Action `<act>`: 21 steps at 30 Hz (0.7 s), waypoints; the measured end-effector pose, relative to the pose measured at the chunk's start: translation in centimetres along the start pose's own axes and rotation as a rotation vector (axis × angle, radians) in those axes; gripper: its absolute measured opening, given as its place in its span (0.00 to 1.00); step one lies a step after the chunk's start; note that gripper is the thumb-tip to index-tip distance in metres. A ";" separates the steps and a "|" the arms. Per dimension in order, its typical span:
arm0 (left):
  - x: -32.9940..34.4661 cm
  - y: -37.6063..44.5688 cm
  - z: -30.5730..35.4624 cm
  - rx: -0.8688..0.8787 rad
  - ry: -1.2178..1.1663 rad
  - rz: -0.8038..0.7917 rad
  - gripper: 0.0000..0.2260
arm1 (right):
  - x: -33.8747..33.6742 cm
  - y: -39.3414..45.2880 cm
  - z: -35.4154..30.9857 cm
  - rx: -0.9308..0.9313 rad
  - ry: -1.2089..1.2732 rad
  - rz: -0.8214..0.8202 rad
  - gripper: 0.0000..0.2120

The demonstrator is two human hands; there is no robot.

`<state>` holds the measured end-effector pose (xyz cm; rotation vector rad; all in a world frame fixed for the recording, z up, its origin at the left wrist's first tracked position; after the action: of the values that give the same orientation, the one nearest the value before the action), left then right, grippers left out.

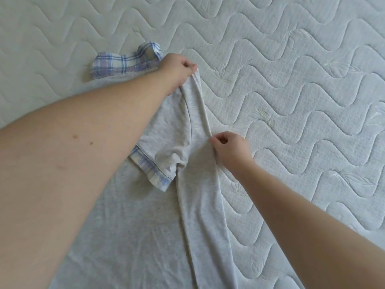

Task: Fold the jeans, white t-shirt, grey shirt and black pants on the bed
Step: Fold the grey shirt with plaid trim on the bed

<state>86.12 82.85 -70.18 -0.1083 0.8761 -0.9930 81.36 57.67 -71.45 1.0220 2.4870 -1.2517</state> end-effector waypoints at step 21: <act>1.5 -0.6 1.8 0.330 0.355 -0.056 0.20 | 1.4 0.5 -0.2 0.003 -0.017 0.136 0.07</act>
<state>87.30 80.78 -69.62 0.3348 1.0206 -1.2181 80.64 58.71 -72.25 1.1540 2.3598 -1.2183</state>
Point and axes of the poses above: each hand's wrist, its own y-axis towards the middle knuckle, its own x-axis out of the palm, z = x × y, the point moved 4 cm from there along y, towards the middle knuckle, and after that the axes turned 3 degrees about -z, right-handed, at the moved point
